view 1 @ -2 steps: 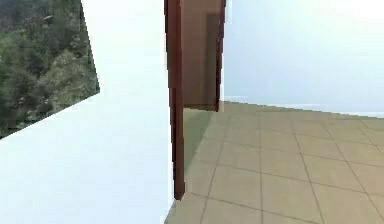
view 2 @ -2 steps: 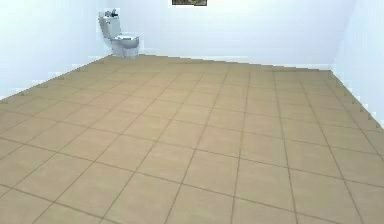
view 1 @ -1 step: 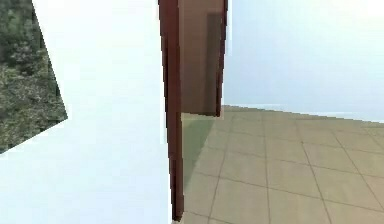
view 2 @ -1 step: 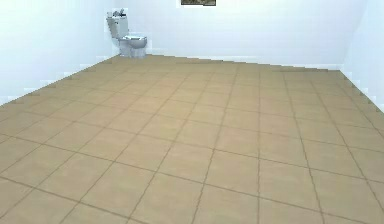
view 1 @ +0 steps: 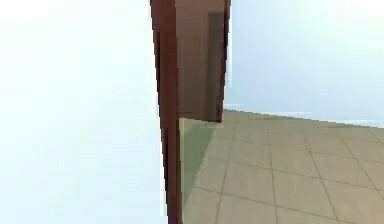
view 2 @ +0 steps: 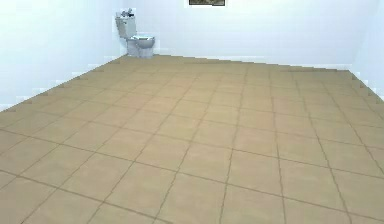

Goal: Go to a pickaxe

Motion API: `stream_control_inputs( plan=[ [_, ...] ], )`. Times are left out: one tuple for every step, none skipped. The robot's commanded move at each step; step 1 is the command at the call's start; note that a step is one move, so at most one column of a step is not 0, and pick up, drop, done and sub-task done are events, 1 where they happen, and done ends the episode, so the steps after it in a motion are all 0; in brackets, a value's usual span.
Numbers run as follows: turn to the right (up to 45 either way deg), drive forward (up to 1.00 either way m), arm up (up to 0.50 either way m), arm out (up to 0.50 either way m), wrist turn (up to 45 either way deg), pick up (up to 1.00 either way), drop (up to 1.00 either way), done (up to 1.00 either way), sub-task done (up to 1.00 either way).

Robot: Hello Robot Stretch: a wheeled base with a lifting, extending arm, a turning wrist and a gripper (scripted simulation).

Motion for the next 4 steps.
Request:
stream_control_inputs(
  plan=[
    [45.0, 0.0, 0.0, 0.0, 0.0, 0.0, 0.0, 0.0, 0.0],
    [45.0, 0.0, 0.0, 0.0, 0.0, 0.0, 0.0, 0.0, 0.0],
    [18.0, 0.0, 0.0, 0.0, 0.0, 0.0, 0.0, 0.0, 0.0],
    [0.0, 0.1, 0.0, 0.0, 0.0, 0.0, 0.0, 0.0, 0.0]
  ],
)
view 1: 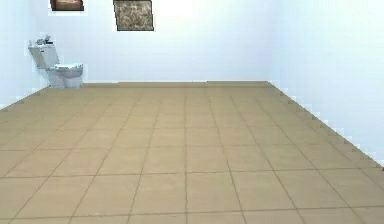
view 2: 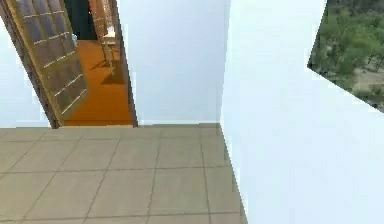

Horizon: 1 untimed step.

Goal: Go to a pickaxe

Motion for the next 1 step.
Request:
stream_control_inputs(
  plan=[
    [-45.0, 0.0, 0.0, 0.0, 0.0, 0.0, 0.0, 0.0, 0.0]
  ],
)
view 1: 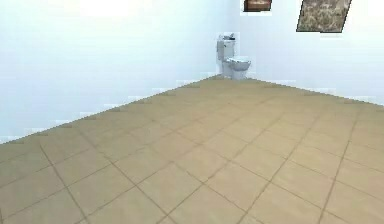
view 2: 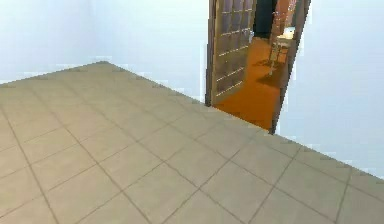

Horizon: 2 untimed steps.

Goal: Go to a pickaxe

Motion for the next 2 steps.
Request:
stream_control_inputs(
  plan=[
    [-42.0, 0.0, 0.0, 0.0, 0.0, 0.0, 0.0, 0.0, 0.0],
    [0.0, 1.0, 0.0, 0.0, 0.0, 0.0, 0.0, 0.0, 0.0]
  ],
)
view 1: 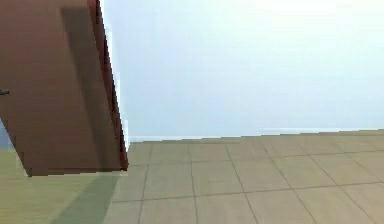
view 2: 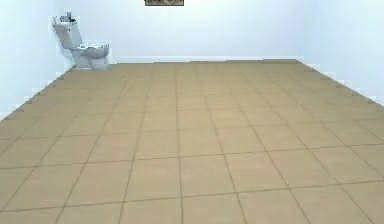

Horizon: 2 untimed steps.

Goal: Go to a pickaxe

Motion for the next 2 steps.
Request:
stream_control_inputs(
  plan=[
    [-15.0, 0.0, 0.0, 0.0, 0.0, 0.0, 0.0, 0.0, 0.0],
    [0.0, 0.1, 0.0, 0.0, 0.0, 0.0, 0.0, 0.0, 0.0]
  ],
)
